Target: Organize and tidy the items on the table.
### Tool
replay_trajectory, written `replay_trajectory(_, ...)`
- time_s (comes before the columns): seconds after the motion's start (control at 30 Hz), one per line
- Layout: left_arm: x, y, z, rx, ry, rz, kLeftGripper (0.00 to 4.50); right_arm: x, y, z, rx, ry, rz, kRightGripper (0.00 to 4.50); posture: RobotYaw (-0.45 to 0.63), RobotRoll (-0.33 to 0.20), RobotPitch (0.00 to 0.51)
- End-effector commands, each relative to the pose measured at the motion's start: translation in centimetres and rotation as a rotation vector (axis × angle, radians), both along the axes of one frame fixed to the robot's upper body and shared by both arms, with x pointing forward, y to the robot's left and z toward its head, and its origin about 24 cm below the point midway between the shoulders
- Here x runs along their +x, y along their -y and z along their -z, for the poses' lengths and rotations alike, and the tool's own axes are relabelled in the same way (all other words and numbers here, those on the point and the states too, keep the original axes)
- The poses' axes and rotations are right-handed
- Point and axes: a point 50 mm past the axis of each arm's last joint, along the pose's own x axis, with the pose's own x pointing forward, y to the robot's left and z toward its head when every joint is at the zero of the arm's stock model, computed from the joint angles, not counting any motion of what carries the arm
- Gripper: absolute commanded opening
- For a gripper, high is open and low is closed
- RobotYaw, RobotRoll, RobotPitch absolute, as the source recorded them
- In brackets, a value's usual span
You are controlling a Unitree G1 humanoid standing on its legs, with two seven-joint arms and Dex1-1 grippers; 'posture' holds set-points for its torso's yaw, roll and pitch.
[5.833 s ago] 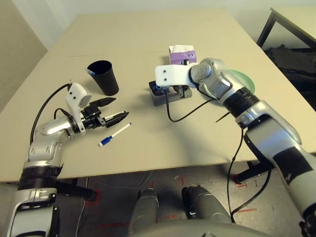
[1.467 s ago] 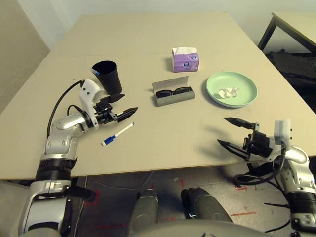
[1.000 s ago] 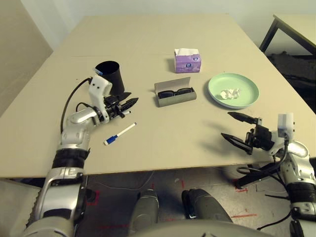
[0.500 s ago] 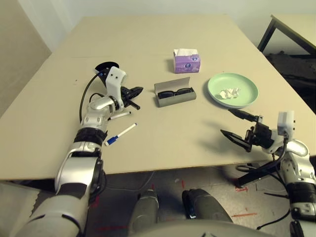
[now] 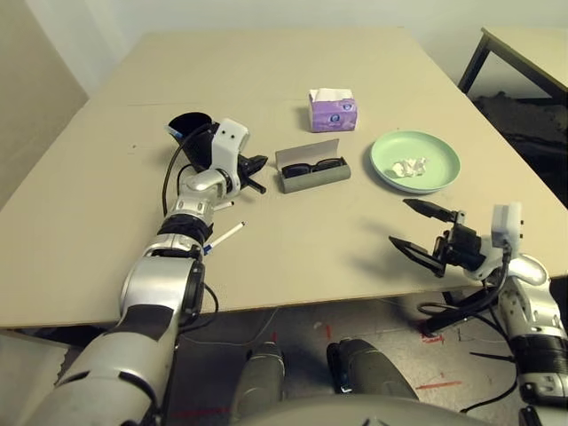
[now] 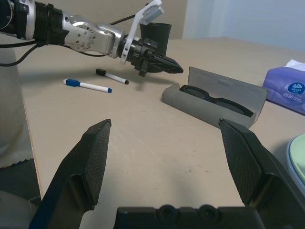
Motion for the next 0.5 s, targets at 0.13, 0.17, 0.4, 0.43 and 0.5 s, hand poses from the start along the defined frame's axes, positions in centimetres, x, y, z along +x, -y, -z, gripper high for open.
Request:
replay_trajectory(0.13,0.3,1.0,0.3,0.0,-0.009,-0.023,0.02,0.0,-0.1,0.1,0.001,-0.002,-0.009,4.5,-0.13,0.0,0.087)
replay_trajectory(0.17,0.3,1.2,0.3,0.0,-0.008,-0.022,0.02,0.0,0.0,0.1,0.001,-0.002,-0.009,4.5,-0.13,0.0,0.086)
replay_trajectory(0.4,0.3,2.3,0.1,0.044,0.003,0.087,0.02,-0.1,0.0,0.1,-0.003,-0.007,-0.005,4.5,-0.13,0.0,0.083)
replay_trajectory(0.43,0.2,2.5,0.1,0.053,0.005,0.113,0.02,-0.1,0.1,0.1,-0.003,-0.007,-0.004,4.5,-0.13,0.0,0.083)
replay_trajectory(0.5,0.0,2.7,0.2,0.075,0.007,0.165,0.02,-0.1,0.1,0.1,-0.003,-0.007,-0.002,4.5,-0.13,0.0,0.083)
